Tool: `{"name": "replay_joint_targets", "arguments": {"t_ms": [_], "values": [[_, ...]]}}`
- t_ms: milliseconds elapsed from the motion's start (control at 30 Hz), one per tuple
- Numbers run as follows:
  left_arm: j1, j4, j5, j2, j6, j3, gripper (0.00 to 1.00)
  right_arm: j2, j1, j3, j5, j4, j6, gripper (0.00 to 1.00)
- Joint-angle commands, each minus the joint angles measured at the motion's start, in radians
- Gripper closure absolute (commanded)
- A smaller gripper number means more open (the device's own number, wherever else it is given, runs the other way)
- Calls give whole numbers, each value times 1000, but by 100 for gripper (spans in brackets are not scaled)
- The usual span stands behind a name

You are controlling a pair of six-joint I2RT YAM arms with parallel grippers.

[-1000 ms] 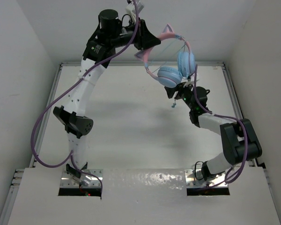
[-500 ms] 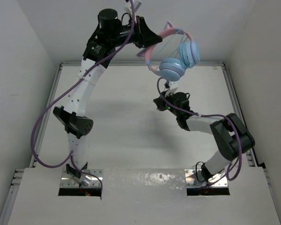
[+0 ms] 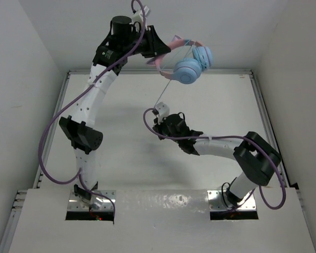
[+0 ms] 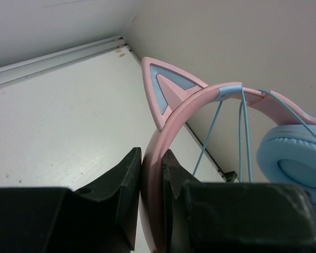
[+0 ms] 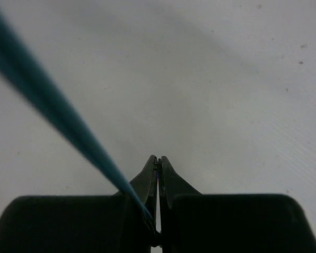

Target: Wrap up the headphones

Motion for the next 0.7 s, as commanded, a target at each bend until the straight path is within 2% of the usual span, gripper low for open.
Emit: {"name": "replay_joint_targets", "arguments": {"t_ms": [0, 133, 167, 267, 300, 333, 500, 667], "values": [[8, 104, -93, -23, -67, -15, 100, 45, 59, 112, -18, -200, -95, 100], [4, 98, -85, -26, 10, -48, 100, 57, 57, 194, -43, -252, -101, 100], [4, 89, -111, -29, 72, -55, 100, 45, 57, 208, -67, -271, -112, 100], [-1, 59, -172, -34, 197, -102, 100, 17, 59, 288, -216, -385, -157, 100], [-2, 56, -180, -35, 221, -119, 100, 6, 59, 355, -263, -469, -166, 100], [-2, 56, -189, -39, 244, -159, 100, 5, 60, 394, -355, -522, -178, 100], [-7, 64, -243, -43, 355, -271, 100, 0, 89, 556, -463, -727, -200, 100], [-12, 78, -315, -40, 450, -360, 100, -47, 88, 587, -544, -748, -140, 100]]}}
